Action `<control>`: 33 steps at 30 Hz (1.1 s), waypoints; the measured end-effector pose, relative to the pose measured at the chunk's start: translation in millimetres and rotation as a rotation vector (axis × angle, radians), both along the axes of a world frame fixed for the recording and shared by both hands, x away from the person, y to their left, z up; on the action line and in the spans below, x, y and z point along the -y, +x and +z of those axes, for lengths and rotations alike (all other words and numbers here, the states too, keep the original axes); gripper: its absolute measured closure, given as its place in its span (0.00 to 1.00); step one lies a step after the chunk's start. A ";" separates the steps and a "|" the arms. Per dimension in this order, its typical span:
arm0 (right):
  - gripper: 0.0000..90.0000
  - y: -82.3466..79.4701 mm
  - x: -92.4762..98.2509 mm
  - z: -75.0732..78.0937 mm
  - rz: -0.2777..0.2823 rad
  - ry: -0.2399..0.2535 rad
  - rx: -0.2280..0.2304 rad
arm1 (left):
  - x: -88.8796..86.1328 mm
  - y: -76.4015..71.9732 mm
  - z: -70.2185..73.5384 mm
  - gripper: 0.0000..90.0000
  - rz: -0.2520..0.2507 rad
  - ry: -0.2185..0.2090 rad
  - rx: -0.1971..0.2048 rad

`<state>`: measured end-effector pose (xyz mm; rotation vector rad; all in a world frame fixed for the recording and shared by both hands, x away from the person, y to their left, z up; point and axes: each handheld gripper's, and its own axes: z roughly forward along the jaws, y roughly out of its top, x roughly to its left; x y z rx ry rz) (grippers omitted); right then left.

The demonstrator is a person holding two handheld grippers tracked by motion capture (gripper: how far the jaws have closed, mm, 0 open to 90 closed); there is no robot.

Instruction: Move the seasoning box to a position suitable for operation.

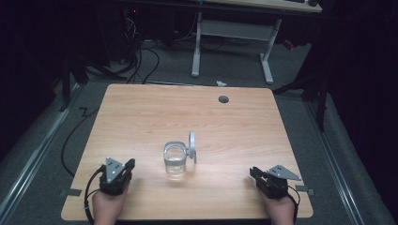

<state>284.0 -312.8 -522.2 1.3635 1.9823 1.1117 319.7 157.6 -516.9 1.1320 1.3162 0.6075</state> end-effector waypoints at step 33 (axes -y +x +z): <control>1.00 -2.9 -18.4 -1.5 0.072 0.019 -0.016 | 52.2 4.3 -7.6 1.00 -0.171 -0.009 -0.036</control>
